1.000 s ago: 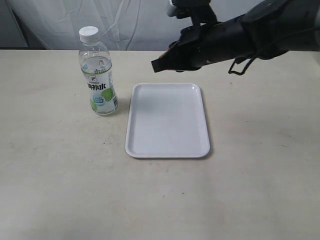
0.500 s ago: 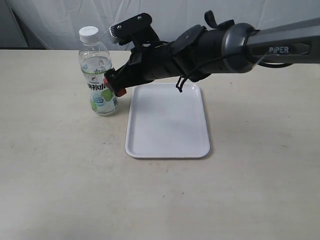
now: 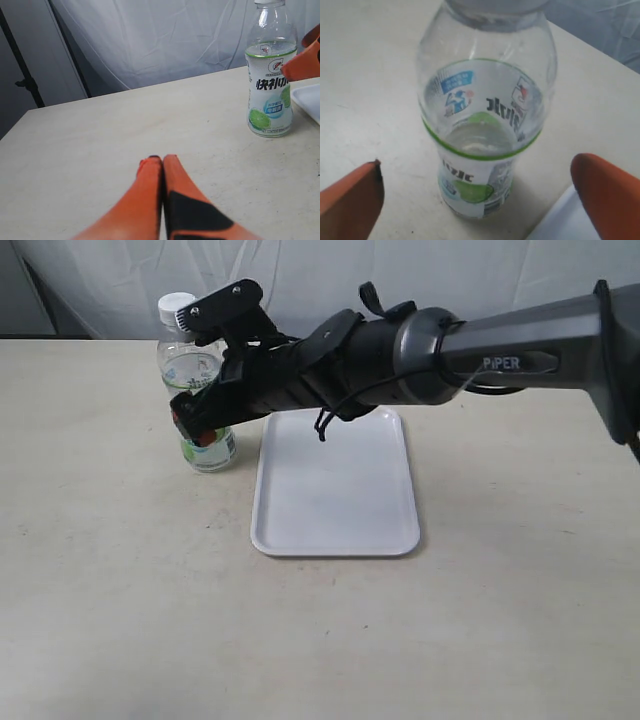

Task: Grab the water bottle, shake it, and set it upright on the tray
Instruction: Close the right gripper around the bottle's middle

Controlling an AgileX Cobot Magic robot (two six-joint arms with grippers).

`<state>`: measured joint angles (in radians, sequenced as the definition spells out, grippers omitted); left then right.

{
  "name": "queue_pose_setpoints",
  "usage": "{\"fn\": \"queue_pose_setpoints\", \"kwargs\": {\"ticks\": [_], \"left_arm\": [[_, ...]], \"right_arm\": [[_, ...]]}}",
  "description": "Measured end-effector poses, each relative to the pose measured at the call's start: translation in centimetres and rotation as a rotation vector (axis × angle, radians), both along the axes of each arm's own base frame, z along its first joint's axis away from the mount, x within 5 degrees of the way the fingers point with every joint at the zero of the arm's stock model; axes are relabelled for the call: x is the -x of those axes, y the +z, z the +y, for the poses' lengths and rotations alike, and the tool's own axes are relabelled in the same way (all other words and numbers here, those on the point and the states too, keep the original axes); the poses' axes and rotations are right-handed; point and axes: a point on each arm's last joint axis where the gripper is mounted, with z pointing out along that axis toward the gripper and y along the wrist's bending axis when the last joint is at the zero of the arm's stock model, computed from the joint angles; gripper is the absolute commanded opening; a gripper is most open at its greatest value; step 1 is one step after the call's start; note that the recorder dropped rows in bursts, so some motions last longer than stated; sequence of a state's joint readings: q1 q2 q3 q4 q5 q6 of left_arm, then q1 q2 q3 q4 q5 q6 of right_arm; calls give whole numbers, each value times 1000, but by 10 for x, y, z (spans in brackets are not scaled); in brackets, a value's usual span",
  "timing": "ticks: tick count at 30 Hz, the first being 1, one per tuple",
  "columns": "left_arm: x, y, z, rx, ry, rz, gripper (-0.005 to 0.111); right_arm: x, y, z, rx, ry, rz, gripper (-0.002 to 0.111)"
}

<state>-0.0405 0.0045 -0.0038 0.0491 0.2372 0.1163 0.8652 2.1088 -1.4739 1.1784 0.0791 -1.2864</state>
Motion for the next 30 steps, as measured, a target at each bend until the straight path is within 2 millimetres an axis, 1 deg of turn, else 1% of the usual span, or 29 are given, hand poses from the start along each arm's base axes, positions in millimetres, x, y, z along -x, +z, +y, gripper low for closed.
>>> {"fn": "queue_pose_setpoints", "kwargs": {"ticks": [7,12,17,22,28,30], "left_arm": [[0,0,0,0,0,0,0],[0,0,0,0,0,0,0],[0,0,0,0,0,0,0],[0,0,0,0,0,0,0],[0,0,0,0,0,0,0],[0,0,0,0,0,0,0]], "right_arm": [[-6,-2,14,-22,8,-9,104],[-12,-14,21,-17,6,-2,104],[-17,-20,29,-25,-5,-13,104],[-18,-28,30,-11,-33,-26,104],[-21,-27,28,-13,-72,-51,104],[-22,-26,28,-14,-75,-50,102]]}}
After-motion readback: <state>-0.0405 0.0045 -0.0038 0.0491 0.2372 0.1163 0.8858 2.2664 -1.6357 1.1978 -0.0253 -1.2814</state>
